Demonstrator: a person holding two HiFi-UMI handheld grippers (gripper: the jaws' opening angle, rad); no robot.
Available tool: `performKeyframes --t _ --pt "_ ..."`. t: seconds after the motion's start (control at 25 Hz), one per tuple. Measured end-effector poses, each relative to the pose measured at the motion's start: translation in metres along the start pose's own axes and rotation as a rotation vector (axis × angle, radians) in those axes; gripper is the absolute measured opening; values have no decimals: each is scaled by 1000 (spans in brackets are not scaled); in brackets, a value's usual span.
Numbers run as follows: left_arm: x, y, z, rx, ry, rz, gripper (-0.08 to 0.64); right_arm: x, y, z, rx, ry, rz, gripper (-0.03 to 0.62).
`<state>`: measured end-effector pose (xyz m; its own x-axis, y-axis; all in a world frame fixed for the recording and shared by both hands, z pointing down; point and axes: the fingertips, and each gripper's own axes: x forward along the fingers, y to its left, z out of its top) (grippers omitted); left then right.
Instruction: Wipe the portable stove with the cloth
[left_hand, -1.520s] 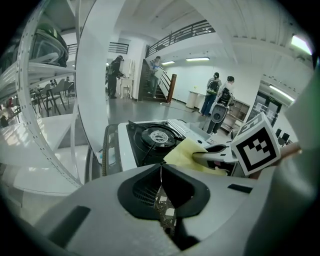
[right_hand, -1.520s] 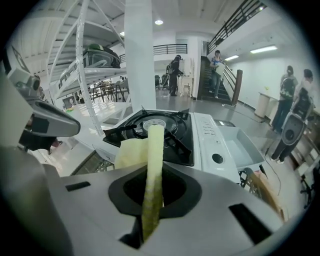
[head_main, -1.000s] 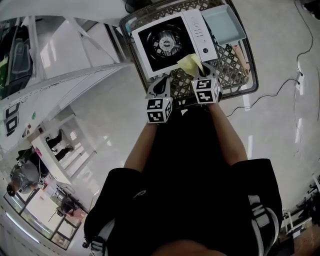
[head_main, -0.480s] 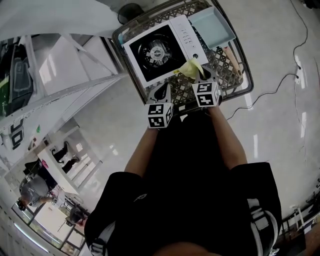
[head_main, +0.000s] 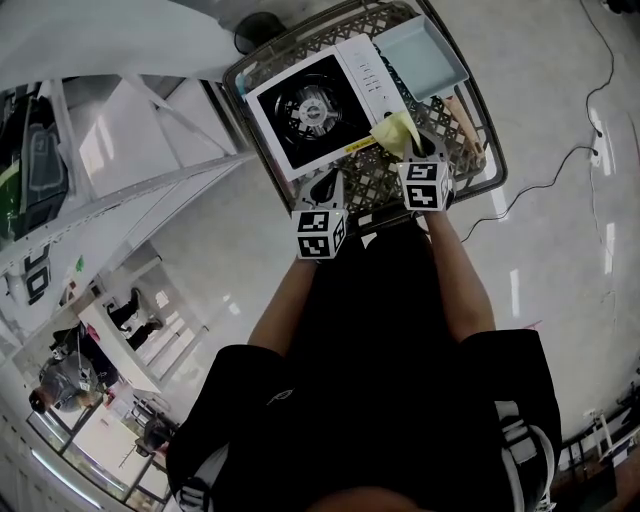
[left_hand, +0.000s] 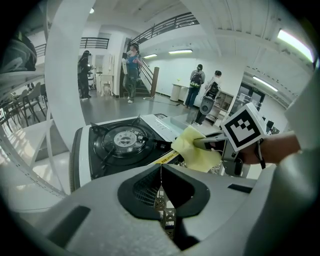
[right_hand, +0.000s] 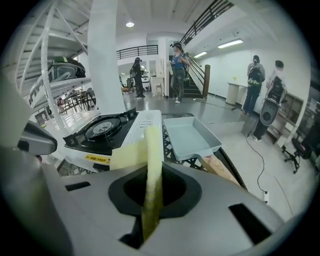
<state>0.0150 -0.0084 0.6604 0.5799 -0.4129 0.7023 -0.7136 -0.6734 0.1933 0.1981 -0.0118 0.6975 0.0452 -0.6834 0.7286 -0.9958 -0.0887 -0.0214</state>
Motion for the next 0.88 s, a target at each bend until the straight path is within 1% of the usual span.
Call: performKeyframes --t 0.32,0.52,0.6,0.68,0.76,0.88 --pt "-5 12 -1 -22 -14 16 21 4 -18 2 18 11 -58 12" --pt "-11 24 -2 -48 -24 36 21 -1 -15 22 17 -24 -62 12" --pt "-13 30 -1 -59 -33 44 21 -7 -4 39 14 -60 -43 12" --pt "-17 38 1 -72 -46 52 21 -14 16 60 -3 -101 -6 12" --pt "-22 48 3 -87 -61 66 21 -20 43 84 -26 -146 46 12" --pt "-33 67 5 -119 -80 101 21 -25 93 120 -52 -211 150 12"
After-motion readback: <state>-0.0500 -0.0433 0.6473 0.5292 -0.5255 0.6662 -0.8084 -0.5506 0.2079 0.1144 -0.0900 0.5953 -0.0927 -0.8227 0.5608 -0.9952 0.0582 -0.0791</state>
